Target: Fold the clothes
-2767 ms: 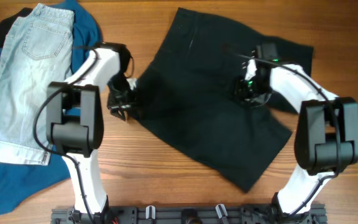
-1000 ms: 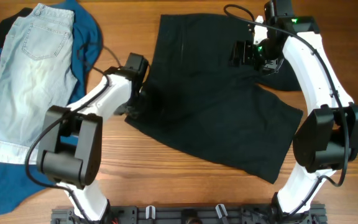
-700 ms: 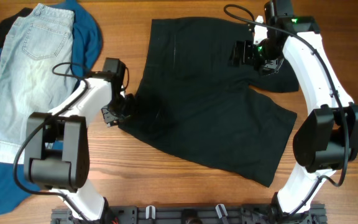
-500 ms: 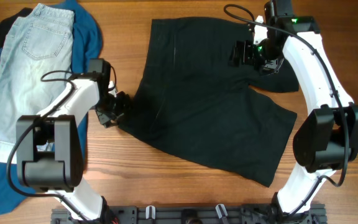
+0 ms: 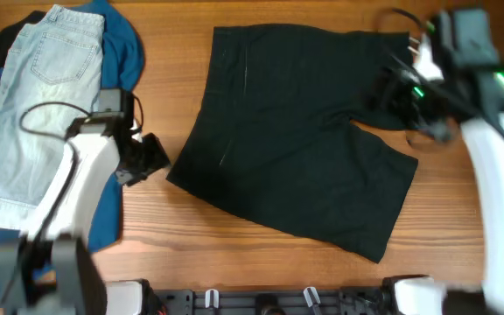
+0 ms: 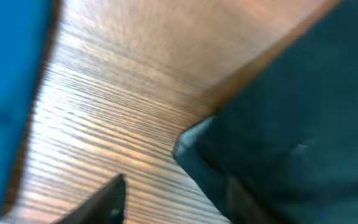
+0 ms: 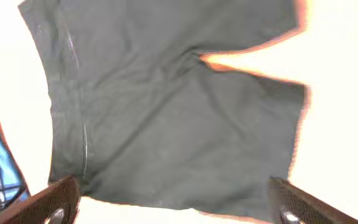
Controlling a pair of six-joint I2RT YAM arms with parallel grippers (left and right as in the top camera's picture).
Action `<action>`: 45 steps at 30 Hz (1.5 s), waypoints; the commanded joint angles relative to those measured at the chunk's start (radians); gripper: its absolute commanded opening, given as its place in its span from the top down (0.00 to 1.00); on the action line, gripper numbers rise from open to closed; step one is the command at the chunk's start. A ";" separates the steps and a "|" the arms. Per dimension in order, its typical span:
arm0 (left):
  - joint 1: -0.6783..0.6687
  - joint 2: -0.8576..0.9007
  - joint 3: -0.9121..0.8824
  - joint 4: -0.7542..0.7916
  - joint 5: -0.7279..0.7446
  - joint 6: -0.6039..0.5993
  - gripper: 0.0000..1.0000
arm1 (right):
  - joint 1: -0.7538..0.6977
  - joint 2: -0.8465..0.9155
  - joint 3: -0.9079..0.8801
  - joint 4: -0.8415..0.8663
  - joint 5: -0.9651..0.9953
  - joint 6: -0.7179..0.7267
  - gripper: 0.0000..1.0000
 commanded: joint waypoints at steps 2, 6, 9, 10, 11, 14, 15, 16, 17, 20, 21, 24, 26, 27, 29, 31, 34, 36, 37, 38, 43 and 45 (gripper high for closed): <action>-0.013 -0.075 0.003 -0.001 -0.076 -0.175 0.56 | -0.003 -0.150 -0.011 -0.107 0.154 0.274 0.00; -0.069 -0.024 -0.062 0.135 -0.090 -0.334 0.64 | -0.003 -0.230 -0.185 -0.106 0.131 0.332 0.00; -0.142 0.064 -0.074 0.208 -0.090 -0.360 0.58 | -0.003 -0.222 -0.357 -0.092 0.092 0.381 0.00; -0.153 0.082 -0.074 0.206 -0.090 -0.368 0.56 | -0.003 -0.219 -0.395 -0.087 0.080 0.410 0.00; -0.163 0.106 -0.074 0.201 -0.090 -0.379 0.54 | -0.003 -0.217 -0.435 -0.080 0.074 0.447 0.00; -0.179 0.174 -0.074 0.187 -0.089 -0.380 0.50 | -0.003 -0.216 -0.516 -0.061 0.075 0.520 0.00; -0.179 0.182 -0.074 0.174 -0.086 -0.380 0.50 | -0.003 -0.216 -0.527 -0.053 0.075 0.519 0.00; -0.179 0.183 -0.074 0.167 -0.087 -0.379 0.50 | -0.003 -0.216 -0.534 -0.048 0.075 0.520 0.00; -0.179 0.183 -0.074 0.159 -0.088 -0.379 0.48 | -0.003 -0.216 -0.535 -0.042 0.075 0.519 0.00; -0.179 0.180 -0.074 0.130 -0.086 -0.378 0.43 | -0.003 -0.216 -0.535 -0.014 0.075 0.515 0.00; -0.178 0.177 -0.074 0.114 -0.086 -0.377 0.41 | -0.003 -0.216 -0.535 -0.008 0.075 0.515 0.00; -0.178 0.148 -0.069 0.068 -0.081 -0.367 0.36 | -0.003 -0.216 -0.536 0.010 0.075 0.512 0.00; -0.178 0.145 -0.069 0.068 -0.081 -0.368 0.29 | -0.003 -0.216 -0.536 0.020 0.075 0.503 0.00; -0.178 0.148 -0.070 0.076 -0.082 -0.368 0.28 | -0.003 -0.216 -0.536 0.021 0.075 0.503 0.00; -0.178 0.150 -0.085 0.123 -0.081 -0.369 0.24 | -0.003 -0.216 -0.536 0.023 0.074 0.503 0.00; -0.178 0.151 -0.113 0.186 -0.077 -0.380 0.23 | -0.003 -0.216 -0.536 0.023 0.074 0.504 0.00; -0.178 0.157 -0.153 0.260 -0.067 -0.380 0.31 | -0.003 -0.216 -0.549 0.027 0.049 0.500 0.01; -0.178 0.164 -0.168 0.269 -0.066 -0.388 0.47 | -0.002 -0.216 -0.572 0.027 0.024 0.500 0.02; -0.178 0.165 -0.174 0.271 -0.067 -0.388 0.53 | -0.002 -0.216 -0.580 0.027 0.013 0.500 0.04; -0.178 0.165 -0.180 0.275 -0.067 -0.387 0.58 | -0.002 -0.216 -0.594 0.027 -0.005 0.500 0.06; -0.179 0.165 -0.187 0.311 -0.067 -0.388 0.96 | 0.000 -0.216 -0.727 0.035 -0.054 0.583 0.12; -0.179 0.165 -0.187 0.319 -0.067 -0.388 0.96 | 0.000 -0.216 -0.809 0.066 -0.097 0.634 0.15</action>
